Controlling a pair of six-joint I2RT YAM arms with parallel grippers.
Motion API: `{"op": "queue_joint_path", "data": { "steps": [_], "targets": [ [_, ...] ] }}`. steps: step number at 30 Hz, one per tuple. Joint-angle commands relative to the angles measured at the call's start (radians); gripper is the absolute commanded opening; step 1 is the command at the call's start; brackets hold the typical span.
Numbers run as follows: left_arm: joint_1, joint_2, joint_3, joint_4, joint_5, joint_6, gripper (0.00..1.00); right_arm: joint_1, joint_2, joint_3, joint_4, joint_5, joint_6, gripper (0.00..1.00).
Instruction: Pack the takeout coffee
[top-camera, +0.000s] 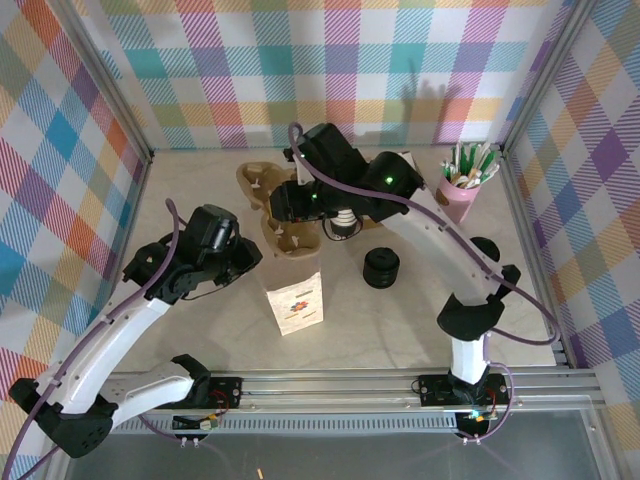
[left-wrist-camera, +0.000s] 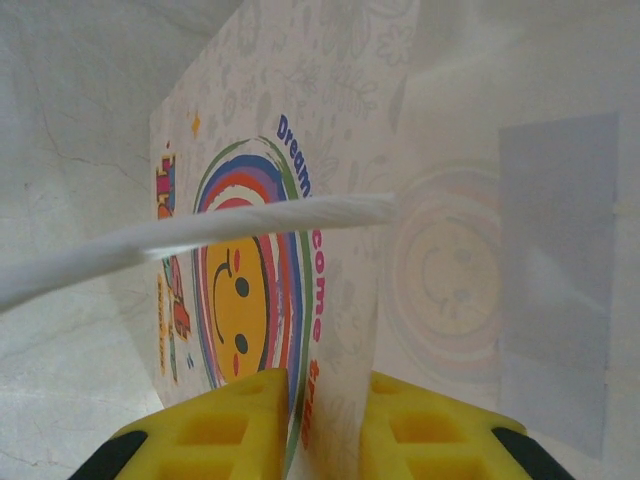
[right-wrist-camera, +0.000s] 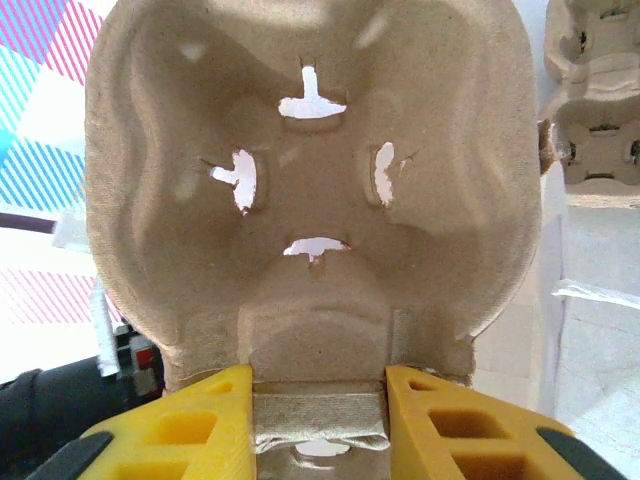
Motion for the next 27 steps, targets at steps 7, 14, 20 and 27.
{"op": "queue_joint_path", "data": {
  "steps": [7,14,20,27],
  "targets": [
    [-0.011,-0.045,-0.025,0.015,-0.032,-0.035,0.21,0.025,0.052,0.002,0.055,0.017,0.022,0.32],
    [-0.011,-0.054,-0.038,0.037,-0.025,-0.050,0.20,0.037,0.054,-0.053,0.076,0.049,0.019,0.32],
    [-0.011,-0.069,-0.017,-0.002,-0.075,-0.051,0.32,0.050,0.053,-0.066,0.055,0.085,-0.006,0.32],
    [-0.010,-0.122,-0.005,-0.045,-0.159,-0.048,0.35,0.057,0.046,-0.096,0.045,0.102,-0.022,0.31]
  ]
}}
